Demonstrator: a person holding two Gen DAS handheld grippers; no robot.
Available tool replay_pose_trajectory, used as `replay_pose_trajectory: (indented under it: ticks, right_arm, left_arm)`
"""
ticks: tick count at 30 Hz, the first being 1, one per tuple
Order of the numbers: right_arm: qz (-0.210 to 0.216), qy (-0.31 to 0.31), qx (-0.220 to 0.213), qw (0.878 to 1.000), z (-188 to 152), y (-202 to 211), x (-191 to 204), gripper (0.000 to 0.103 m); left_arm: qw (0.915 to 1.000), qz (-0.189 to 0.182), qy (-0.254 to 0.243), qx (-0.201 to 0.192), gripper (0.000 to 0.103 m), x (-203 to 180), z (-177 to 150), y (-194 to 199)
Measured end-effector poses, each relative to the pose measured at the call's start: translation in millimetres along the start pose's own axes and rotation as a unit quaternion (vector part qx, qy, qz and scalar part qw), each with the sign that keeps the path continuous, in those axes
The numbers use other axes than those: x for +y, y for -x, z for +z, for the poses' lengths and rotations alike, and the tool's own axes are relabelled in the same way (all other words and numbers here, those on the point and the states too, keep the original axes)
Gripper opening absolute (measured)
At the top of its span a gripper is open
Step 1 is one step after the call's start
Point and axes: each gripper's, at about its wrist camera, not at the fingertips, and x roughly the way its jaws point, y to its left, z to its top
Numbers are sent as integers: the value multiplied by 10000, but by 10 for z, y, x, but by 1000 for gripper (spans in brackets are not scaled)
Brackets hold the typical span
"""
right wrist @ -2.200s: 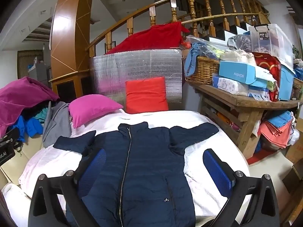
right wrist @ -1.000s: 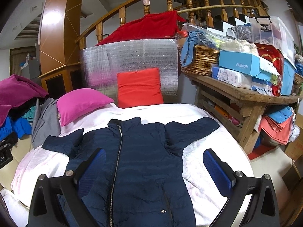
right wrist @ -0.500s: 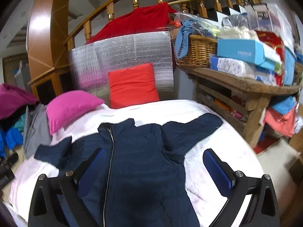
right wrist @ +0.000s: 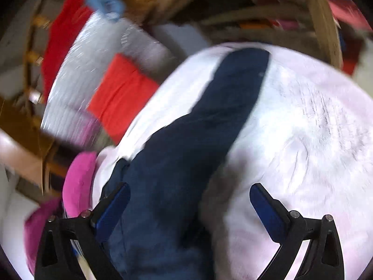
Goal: Fold large clothes
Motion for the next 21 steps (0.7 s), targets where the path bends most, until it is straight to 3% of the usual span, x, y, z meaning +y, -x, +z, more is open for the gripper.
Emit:
replay_pose_trajectory:
  ticks: [5,10,14,17,21]
  right_arm:
    - [491,-823,16,9954,162,-348,-386,103]
    - [682,-902,211,9934,97,-590,-365,86]
    - [744,-415,365,9957,-11,-692,-52,31]
    - [456,346,-138,9983,-77,-488,362,23]
    - [1164,1204,-346,9853,-360,-113,966,23]
  left_arm:
    - [9984,140,-408,373,103,-215,-78,-180]
    - [9973,301,-513,435,103,-324,-108,-222]
    - [9983,250,-176,490,103,-290,-166,-244]
    - [9986,60,269,448,103,-188,-249,-239]
    - [9979,25,487,421,103,-205,-289,-238]
